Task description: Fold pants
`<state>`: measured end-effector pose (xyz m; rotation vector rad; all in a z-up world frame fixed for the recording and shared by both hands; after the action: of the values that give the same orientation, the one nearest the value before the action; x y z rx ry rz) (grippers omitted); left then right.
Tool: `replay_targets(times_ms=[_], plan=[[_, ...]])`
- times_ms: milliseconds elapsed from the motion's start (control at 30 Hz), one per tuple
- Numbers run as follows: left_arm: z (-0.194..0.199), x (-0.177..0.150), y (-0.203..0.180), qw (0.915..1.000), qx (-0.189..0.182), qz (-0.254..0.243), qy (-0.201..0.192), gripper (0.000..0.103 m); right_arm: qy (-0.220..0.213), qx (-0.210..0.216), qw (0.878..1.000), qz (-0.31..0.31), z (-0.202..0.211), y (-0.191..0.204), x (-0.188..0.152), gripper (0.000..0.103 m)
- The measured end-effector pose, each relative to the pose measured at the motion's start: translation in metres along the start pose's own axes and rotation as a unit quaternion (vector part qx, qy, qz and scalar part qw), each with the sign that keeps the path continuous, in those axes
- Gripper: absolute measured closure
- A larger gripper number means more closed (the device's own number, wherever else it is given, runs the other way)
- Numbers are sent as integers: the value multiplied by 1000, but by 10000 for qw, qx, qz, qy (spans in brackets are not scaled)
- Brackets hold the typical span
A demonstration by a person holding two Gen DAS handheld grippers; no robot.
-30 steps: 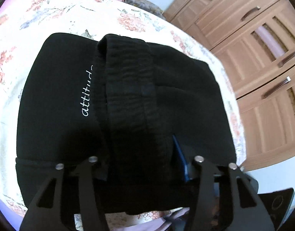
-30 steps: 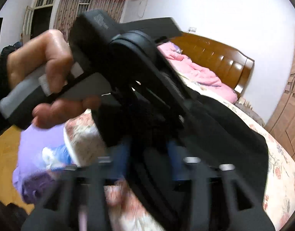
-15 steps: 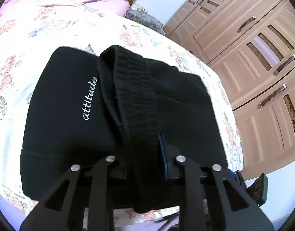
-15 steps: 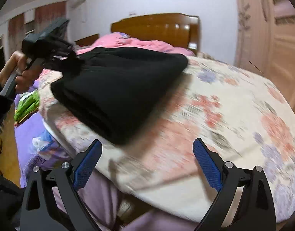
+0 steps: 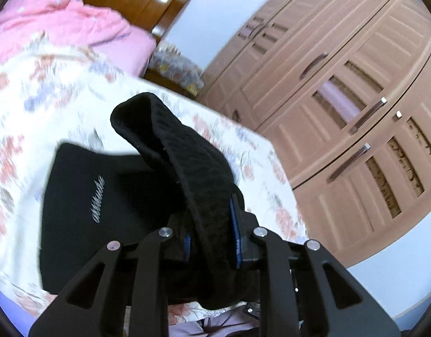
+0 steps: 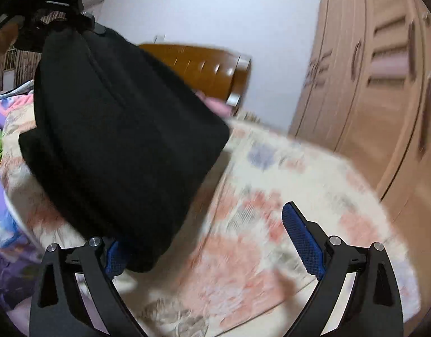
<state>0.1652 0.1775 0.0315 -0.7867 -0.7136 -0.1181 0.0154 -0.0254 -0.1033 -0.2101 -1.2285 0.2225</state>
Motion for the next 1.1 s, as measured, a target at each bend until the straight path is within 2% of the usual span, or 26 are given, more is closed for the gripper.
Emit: replay_targets(times_ms=[67,133,200,233,300,333,400,533,600,633,700,767,800,867,900,933,967,1000,1033,1100], plan=[[16,4,6,9999,3,12,-141,83,-48,13,9999,134,1,11,3,11],[26,0,29,9996,137,176,-194,82,283,-21,9989,371,-14,23,-6,11],[19,-12,73,9976,343,594,-42,83,537,154,9979,319,-29,25,-17,10],[14,-22,98,9958,400,824,86,83,522,235,9982,176,-29,22,-18,10],[-7,-45,140,9913,547,1136,370,83,532,204,9980,277,-27,23,-14,10],[-12,-52,150,9902,482,1256,377,82,473,172,9983,300,-24,23,-12,10],[-4,-51,153,9908,200,1324,176,83,407,225,9987,190,-19,23,-9,10],[21,-33,121,9965,190,801,-174,82,351,296,9988,187,-19,26,-8,10],[20,-34,117,9970,343,682,-153,82,596,397,9972,222,-30,29,-16,9],[15,-39,125,9960,548,707,-40,82,559,449,9973,154,-33,27,-18,8],[-3,-60,154,9915,783,1021,180,81,594,501,9969,115,-33,25,-18,5],[-1,-71,169,9893,193,1439,-154,79,627,543,9965,138,-34,24,-18,5],[2,-73,171,9879,67,1536,-220,78,637,573,9962,161,-33,24,-17,5],[4,-72,168,9900,154,1378,-262,73,711,820,9940,135,-32,23,-16,5],[6,-71,163,9910,206,1294,-267,67,745,1104,9910,105,-25,20,-16,5],[9,-70,159,9914,247,1259,-266,56,745,1320,9884,103,-19,19,-16,5],[14,-70,156,9913,330,1242,-296,46,786,1718,9819,113,-9,17,-17,5],[25,-67,153,9905,554,1187,-419,21,839,2193,9720,114,1,15,-19,5],[42,-64,151,9872,962,1079,-669,10,700,2630,9623,-8,18,5,-17,5],[78,-55,132,9736,1802,655,-1242,10,359,2977,9528,-470,34,-22,0,5]])
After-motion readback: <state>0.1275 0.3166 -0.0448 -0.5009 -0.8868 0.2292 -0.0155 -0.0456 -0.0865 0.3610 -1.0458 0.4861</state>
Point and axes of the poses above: each gripper's, at about its wrist camera, not at the fingertips, and z roughly against the way its jaws point, y to its left, x to its top, the point moved 5 cm from there along -z, roughly the way its jaws point, and after that the axes turned 1 degree about -x, right-handed, at the moved point
